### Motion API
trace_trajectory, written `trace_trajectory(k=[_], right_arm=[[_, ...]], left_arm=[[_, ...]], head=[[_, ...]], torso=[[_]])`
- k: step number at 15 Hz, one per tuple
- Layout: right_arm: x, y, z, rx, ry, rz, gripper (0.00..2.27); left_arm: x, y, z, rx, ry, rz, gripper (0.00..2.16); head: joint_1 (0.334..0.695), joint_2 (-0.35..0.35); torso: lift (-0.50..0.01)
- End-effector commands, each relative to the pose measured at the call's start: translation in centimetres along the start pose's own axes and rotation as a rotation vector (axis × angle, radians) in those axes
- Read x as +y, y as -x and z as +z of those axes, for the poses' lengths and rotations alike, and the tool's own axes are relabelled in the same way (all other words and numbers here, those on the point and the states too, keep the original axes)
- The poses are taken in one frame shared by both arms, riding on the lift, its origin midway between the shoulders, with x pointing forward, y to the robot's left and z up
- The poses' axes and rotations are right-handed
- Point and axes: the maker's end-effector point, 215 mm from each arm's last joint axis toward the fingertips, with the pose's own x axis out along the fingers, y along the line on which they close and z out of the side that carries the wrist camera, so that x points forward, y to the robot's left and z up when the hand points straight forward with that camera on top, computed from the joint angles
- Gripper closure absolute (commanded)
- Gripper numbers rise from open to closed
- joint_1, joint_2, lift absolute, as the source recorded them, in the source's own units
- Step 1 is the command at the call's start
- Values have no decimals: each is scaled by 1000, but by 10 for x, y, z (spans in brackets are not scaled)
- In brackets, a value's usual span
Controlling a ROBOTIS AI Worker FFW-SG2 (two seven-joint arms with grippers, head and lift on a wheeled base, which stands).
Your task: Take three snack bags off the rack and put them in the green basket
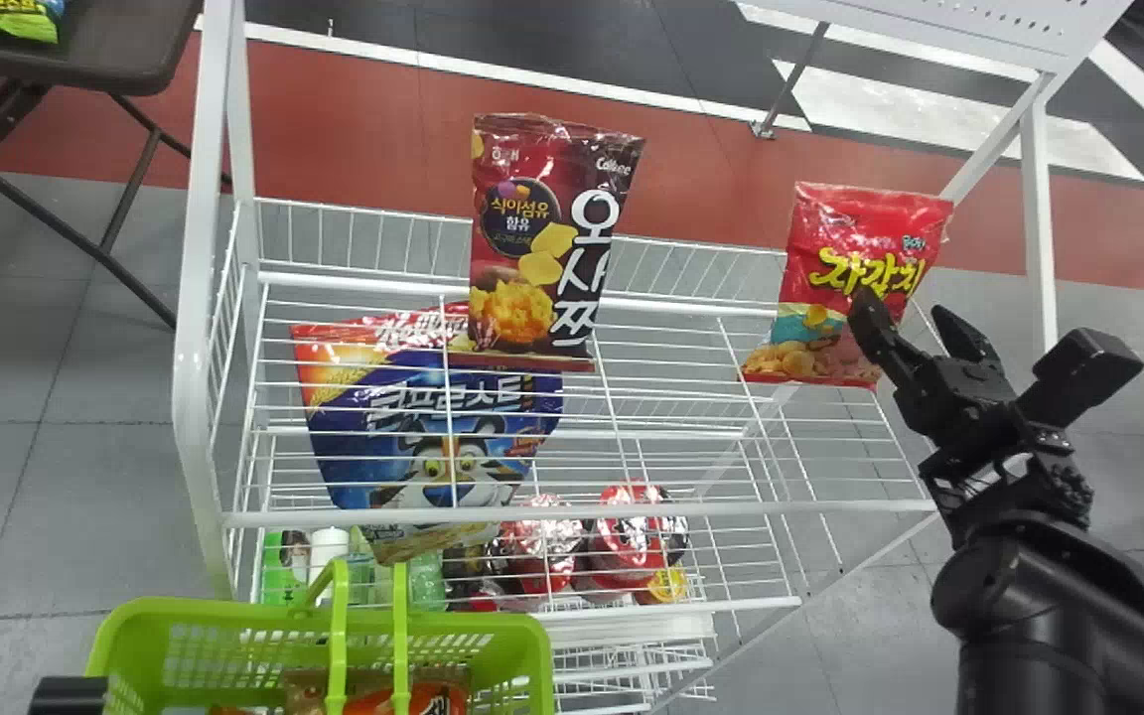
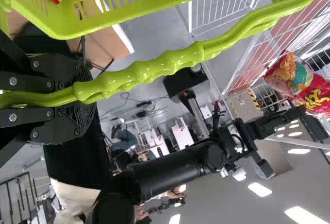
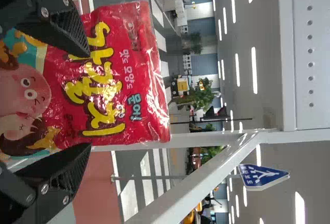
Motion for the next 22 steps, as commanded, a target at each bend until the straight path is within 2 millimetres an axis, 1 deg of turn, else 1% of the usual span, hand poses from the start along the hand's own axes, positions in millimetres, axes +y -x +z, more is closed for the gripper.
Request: trace_trajectory(k=[1, 2, 3, 4, 5, 6, 7, 8, 10, 15, 17, 18, 20, 21, 22], right_arm=[[13, -8, -5, 13, -4, 33, 181], [21, -10, -7, 15, -5, 58, 596], [27, -11, -10, 26, 1, 71, 1352], [31, -13, -17, 51, 6, 78, 1710], [37, -16, -17, 59, 14, 99, 1777], [41, -17, -21, 78, 20, 110, 2000], [42, -21, -17, 77, 22, 111, 2020], [41, -24, -18, 79, 20, 108, 2118], [39, -26, -21, 81, 13, 108, 2169], [31, -12, -25, 75, -16, 113, 2189], [27, 6, -24, 63, -35, 116, 2192], [27, 19, -20, 53, -34, 123, 2189], [38, 43, -3, 17, -32, 158, 2189], [45, 55, 8, 1, -21, 179, 2189], [53, 66, 26, -30, -25, 196, 2189]], left_arm=[[1, 0, 1, -1, -2, 1, 1700], [1, 0, 1, -1, -2, 1, 1700], [2, 0, 1, -2, 0, 3, 1700], [2, 0, 2, -2, -2, 3, 1700], [2, 0, 2, -1, -2, 3, 1700], [2, 0, 2, -1, -2, 3, 1700], [2, 0, 1, 0, -2, 2, 1700], [2, 0, 2, -1, -2, 3, 1700], [2, 0, 1, 1, 1, 4, 1700], [1, -2, 1, 3, -4, 3, 1700], [1, -2, 0, 7, -5, 7, 1700], [1, -1, -1, 9, -2, 6, 1700], [1, -1, 1, 10, -7, 10, 1700], [0, -2, 2, 12, -12, 7, 1700], [-1, -4, 1, 19, -11, 2, 1700]], head=[[695, -350], [695, -350], [695, -350], [695, -350], [695, -350], [695, -350], [695, -350], [695, -350], [695, -350], [695, -350], [695, -350], [695, -350], [695, -350], [695, -350], [695, -350]], torso=[[-24], [-24], [-24], [-24], [-24], [-24], [-24], [-24], [-24], [-24], [-24], [-24], [-24], [-24], [-24]])
